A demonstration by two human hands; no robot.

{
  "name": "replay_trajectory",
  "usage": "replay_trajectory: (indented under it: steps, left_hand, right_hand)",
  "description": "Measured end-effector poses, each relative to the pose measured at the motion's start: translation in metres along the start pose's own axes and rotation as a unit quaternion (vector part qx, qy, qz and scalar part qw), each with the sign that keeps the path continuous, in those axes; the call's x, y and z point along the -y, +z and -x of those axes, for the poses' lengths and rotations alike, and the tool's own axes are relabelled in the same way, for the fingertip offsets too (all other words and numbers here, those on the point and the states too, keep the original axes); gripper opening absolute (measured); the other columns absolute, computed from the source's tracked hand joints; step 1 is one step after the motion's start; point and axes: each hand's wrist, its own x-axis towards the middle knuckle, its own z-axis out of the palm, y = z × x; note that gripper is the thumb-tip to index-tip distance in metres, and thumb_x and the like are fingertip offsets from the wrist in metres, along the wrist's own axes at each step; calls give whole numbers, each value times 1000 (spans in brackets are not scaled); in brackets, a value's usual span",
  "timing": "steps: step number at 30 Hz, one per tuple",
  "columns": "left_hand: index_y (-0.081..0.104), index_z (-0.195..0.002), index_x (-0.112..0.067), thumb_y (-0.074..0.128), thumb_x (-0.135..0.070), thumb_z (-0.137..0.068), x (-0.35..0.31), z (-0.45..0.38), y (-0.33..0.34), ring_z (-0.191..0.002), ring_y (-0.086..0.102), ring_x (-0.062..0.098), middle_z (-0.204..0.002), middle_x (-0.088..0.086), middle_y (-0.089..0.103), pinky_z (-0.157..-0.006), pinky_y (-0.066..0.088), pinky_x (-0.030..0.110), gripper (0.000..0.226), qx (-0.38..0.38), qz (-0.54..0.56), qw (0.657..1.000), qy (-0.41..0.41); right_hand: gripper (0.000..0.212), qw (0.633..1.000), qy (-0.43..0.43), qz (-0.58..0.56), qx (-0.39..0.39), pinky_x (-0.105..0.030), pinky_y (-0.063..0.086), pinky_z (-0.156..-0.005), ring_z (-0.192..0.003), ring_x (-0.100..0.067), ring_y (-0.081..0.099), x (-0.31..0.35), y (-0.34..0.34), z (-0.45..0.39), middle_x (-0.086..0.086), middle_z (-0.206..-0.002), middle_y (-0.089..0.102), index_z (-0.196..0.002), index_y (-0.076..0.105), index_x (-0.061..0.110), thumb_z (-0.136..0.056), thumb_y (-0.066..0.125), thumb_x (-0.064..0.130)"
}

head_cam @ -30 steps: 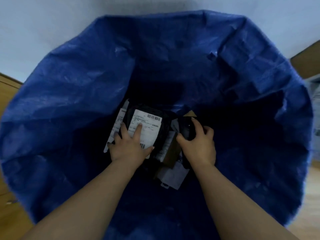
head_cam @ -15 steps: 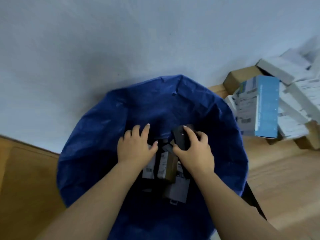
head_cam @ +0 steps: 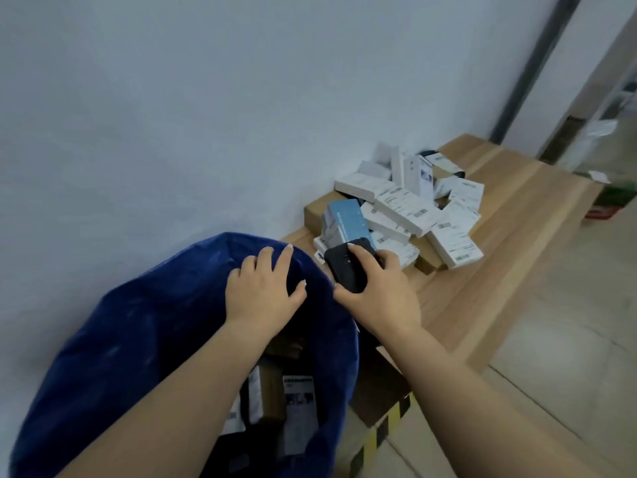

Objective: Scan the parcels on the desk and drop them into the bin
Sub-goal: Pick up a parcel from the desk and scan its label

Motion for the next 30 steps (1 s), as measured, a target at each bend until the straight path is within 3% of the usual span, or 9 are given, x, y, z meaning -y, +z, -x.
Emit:
replay_trajectory:
  steps: [6, 10, 13, 21, 24, 30]
  left_hand:
    - [28, -153, -27, 41, -60, -92, -99, -23, -30, -122, 48, 26, -143, 5, 44, -93, 42, 40, 70, -44, 7, 997, 70]
    - [23, -155, -28, 38, -61, -93, -180, -36, -37, -127, 44, 28, -150, 7, 37, -94, 42, 41, 71, -55, 4, 994, 98]
    - [30, -153, -28, 43, -60, -92, -249, -41, -40, -129, 44, 30, -150, 8, 40, -94, 43, 43, 70, -63, 37, 991, 112]
    - [28, -153, -28, 43, -59, -92, -421, -43, -28, -128, 43, 30, -152, 6, 37, -95, 41, 43, 70, -80, 49, 985, 148]
    - [24, -154, -29, 42, -58, -92, -461, -47, -21, -130, 41, 29, -152, 5, 35, -93, 41, 42, 71, -58, 55, 985, 150]
    - [40, -149, -24, 55, -56, -86, -502, -84, -13, -118, 52, 33, -142, 9, 48, -85, 44, 41, 72, -50, 29, 988, 144]
  right_hand:
    - [74, 996, 29, -12, -84, -41, 51, -93, -125, -22, 49, -62, -82, 4, 5, -147, 33, -146, 34, 50, -78, 63, 59]
    - [72, 991, 44, -19, -124, -34, 50, -82, -121, -18, 51, -124, -139, 14, 8, -146, 34, -144, 36, 51, -79, 65, 56]
    - [71, 988, 55, -4, -144, -32, 48, -77, -117, -18, 54, -176, -182, 20, 9, -145, 34, -143, 38, 51, -77, 64, 57]
    - [72, 981, 84, 27, -171, -37, 54, -83, -117, -20, 53, -312, -287, 25, 7, -145, 35, -141, 37, 51, -76, 67, 51]
    - [70, 981, 95, 27, -168, -33, 49, -79, -115, -20, 53, -348, -308, 21, 7, -142, 36, -141, 38, 50, -77, 67, 49]
    - [72, 983, 95, 10, -159, -35, 52, -83, -115, -20, 53, -391, -327, -21, 8, -142, 35, -142, 38, 50, -77, 67, 50]
